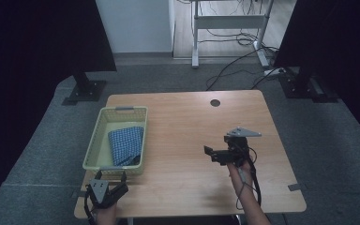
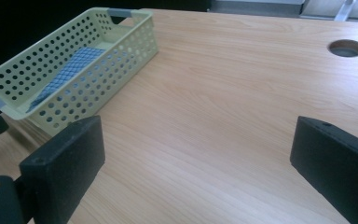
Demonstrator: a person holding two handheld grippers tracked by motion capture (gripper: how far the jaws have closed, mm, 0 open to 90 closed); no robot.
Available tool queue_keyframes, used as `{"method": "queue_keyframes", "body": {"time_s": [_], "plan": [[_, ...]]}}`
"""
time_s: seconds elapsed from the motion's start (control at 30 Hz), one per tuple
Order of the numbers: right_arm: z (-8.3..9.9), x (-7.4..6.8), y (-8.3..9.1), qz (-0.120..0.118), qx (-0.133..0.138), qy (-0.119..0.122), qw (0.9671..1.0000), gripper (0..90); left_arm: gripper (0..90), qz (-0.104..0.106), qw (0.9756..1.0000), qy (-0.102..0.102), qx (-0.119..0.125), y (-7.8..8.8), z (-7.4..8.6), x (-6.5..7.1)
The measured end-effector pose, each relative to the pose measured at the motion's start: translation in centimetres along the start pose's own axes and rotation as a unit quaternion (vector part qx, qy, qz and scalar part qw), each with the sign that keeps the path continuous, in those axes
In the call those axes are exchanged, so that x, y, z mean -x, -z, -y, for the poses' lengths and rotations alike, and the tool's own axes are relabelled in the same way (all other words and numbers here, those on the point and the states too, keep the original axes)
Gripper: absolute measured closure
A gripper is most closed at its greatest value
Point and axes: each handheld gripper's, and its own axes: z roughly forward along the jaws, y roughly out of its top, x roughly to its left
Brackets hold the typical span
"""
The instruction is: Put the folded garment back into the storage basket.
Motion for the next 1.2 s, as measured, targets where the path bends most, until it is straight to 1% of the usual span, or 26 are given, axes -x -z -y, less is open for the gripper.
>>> {"method": "queue_keyframes", "body": {"time_s": [0.1, 0.13, 0.3, 0.4, 0.47, 0.57, 0.63, 0.73, 0.83, 0.9, 1.0, 1.13, 1.2], "plan": [[1.0, 0.9, 1.0, 0.014, 0.009, 0.002, 0.9999, 2.7, 10.1, 0.0, 1.0, -0.001, 0.001, 0.0, 0.0, 0.0], [1.3, 1.1, 1.3, 0.012, 0.011, 0.002, 0.9999, 2.5, 10.1, 0.0, 1.0, -0.002, 0.001, 0.0, 0.0, 0.0], [3.0, 2.4, 2.6, 0.025, 0.015, -0.002, 0.9996, 2.5, 10.1, 0.0, 1.0, -0.003, 0.001, 0.0, 0.0, 0.1], [4.1, 3.2, 3.1, 0.028, 0.018, -0.002, 0.9994, 2.4, 10.1, 0.001, 1.0, -0.002, 0.001, 0.0, 0.0, 0.0], [4.8, 3.8, 3.5, 0.027, 0.028, -0.004, 0.9992, 2.3, 10.1, 0.0, 1.0, -0.001, 0.001, 0.0, 0.0, 0.0], [6.0, 4.7, 4.0, 0.031, 0.034, -0.008, 0.9989, 2.3, 10.0, 0.0, 1.0, -0.002, 0.001, 0.0, 0.0, 0.0], [6.7, 5.2, 4.1, 0.032, 0.034, -0.015, 0.9988, 2.3, 10.0, 0.0, 1.0, -0.001, 0.0, 0.0, 0.0, 0.0], [7.7, 6.0, 4.3, 0.035, 0.029, -0.017, 0.9988, 2.2, 10.0, -0.001, 1.0, 0.001, 0.002, 0.0, 0.0, 0.0], [8.7, 6.7, 4.4, 0.042, 0.027, -0.024, 0.9985, 2.2, 10.1, -0.001, 1.0, -0.002, 0.002, 0.0, 0.0, 0.0], [9.3, 7.2, 4.3, 0.035, 0.016, -0.036, 0.9986, 2.2, 10.1, -0.001, 1.0, -0.002, 0.002, 0.0, 0.0, 0.0], [10.2, 7.7, 4.1, 0.043, 0.009, -0.037, 0.9984, 2.2, 10.1, -0.001, 1.0, -0.002, 0.003, 0.0, 0.0, 0.0], [11.4, 8.3, 4.0, 0.061, 0.01, -0.034, 0.9975, 1.9, 10.1, -0.001, 1.0, -0.003, 0.003, 0.0, 0.0, 0.1], [11.8, 8.7, 4.0, 0.07, 0.01, -0.037, 0.9968, 1.9, 10.1, -0.002, 1.0, -0.003, 0.002, 0.0, 0.0, 0.1]]}}
